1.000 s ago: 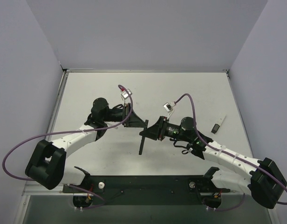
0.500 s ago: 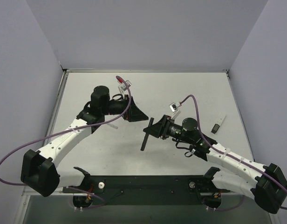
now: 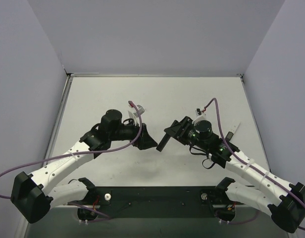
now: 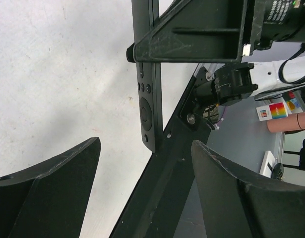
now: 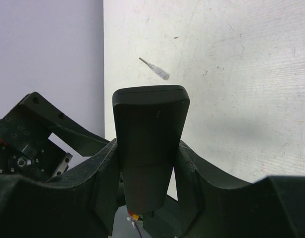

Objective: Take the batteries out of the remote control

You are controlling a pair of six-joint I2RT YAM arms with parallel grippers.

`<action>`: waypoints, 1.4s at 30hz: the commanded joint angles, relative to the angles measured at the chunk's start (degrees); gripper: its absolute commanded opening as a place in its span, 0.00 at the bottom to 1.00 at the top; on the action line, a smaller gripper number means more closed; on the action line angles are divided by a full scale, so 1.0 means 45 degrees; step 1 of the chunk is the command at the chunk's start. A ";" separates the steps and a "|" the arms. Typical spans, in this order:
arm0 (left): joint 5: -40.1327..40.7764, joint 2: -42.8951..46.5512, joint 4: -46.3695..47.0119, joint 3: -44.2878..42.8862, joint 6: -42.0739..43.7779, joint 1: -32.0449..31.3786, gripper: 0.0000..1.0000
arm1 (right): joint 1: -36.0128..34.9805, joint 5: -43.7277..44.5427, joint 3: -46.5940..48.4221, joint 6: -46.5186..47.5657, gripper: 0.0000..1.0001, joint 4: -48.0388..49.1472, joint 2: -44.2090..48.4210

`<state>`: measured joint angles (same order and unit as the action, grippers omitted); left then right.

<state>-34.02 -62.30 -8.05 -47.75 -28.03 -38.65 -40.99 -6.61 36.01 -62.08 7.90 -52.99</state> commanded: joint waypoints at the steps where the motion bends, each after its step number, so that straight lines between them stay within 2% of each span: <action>1: 0.1308 -0.0021 0.0500 0.0005 0.0096 -0.0802 0.84 | 0.0008 0.0512 0.0708 -0.1124 0.00 -0.0661 -0.0001; 6: 0.2033 -0.0763 0.0715 -0.0404 0.0174 -0.1468 0.83 | 0.0008 0.0376 0.0807 -0.1554 0.00 -0.0702 -0.0314; 10: 0.2384 -0.1796 0.0676 -0.0833 0.0369 -0.1878 0.79 | 0.0008 0.0434 0.0573 -0.1848 0.00 -0.0623 -0.0255; 16: 0.2092 -0.2950 0.1086 -0.1245 0.0273 -0.2133 0.67 | -0.0011 0.0473 0.0494 -0.1868 0.00 -0.0682 -0.0352; 23: 0.1760 -0.3381 0.1419 -0.1401 0.0097 -0.2152 0.52 | 0.0008 0.0473 0.0241 -0.1790 0.00 -0.0662 -0.0431; 26: 0.1662 -0.3557 0.1360 -0.1499 -0.0021 -0.2152 0.42 | 0.0008 0.0473 0.0123 -0.1575 0.00 -0.0506 -0.0431; 28: 0.1545 -0.3616 0.1458 -0.1519 -0.0157 -0.2133 0.23 | 0.0008 0.0435 0.0084 -0.1400 0.00 -0.0428 -0.0450; 30: 0.1525 -0.3558 0.1458 -0.1538 -0.0313 -0.2113 0.13 | 0.0085 0.0337 0.0161 -0.0893 0.00 -0.0408 -0.0470; 31: 0.1370 -0.3538 0.1458 -0.1519 -0.0372 -0.2055 0.07 | 0.0144 0.0162 0.0220 -0.0659 0.09 -0.0389 -0.0451; 33: 0.1058 -0.3441 0.1574 -0.1422 -0.0683 -0.1919 0.04 | 0.0377 -0.0033 0.0298 0.0238 0.23 -0.0370 -0.0392; 34: 0.0882 -0.3324 0.1594 -0.1305 -0.0820 -0.1841 0.01 | 0.0437 -0.0151 0.0376 0.0609 0.34 -0.0388 -0.0334; 36: 0.0551 -0.3187 0.1594 -0.1129 -0.1151 -0.1549 0.00 | 0.0671 -0.0288 0.0396 0.1526 0.45 -0.0408 -0.0275; 37: 0.0220 -0.3051 0.1614 -0.0799 -0.1289 -0.1431 0.00 | 0.0769 -0.0327 0.0280 0.1782 0.55 -0.0408 -0.0159; 38: -0.0364 -0.2972 0.2136 -0.0622 -0.1464 -0.1294 0.00 | 0.0847 -0.0308 0.0202 0.1959 0.59 -0.0428 -0.0061; 39: -0.0718 -0.2797 0.2509 -0.0446 -0.1814 -0.1042 0.00 | 0.0925 -0.0250 0.0085 0.2367 0.70 -0.0428 0.0037; 40: -0.0973 -0.2679 0.2686 -0.0212 -0.1953 -0.0904 0.00 | 0.1081 -0.0172 -0.0032 0.2545 0.93 -0.0389 0.0347; 42: -0.1773 -0.2407 0.3096 0.0296 -0.2246 -0.0669 0.00 | 0.1199 -0.0074 -0.0539 0.3244 1.00 -0.0020 0.0758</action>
<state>-33.67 -76.97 -1.19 -48.97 -34.09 -43.77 -36.93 -7.03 36.01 -56.23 5.39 -53.60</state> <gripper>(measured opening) 0.266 0.915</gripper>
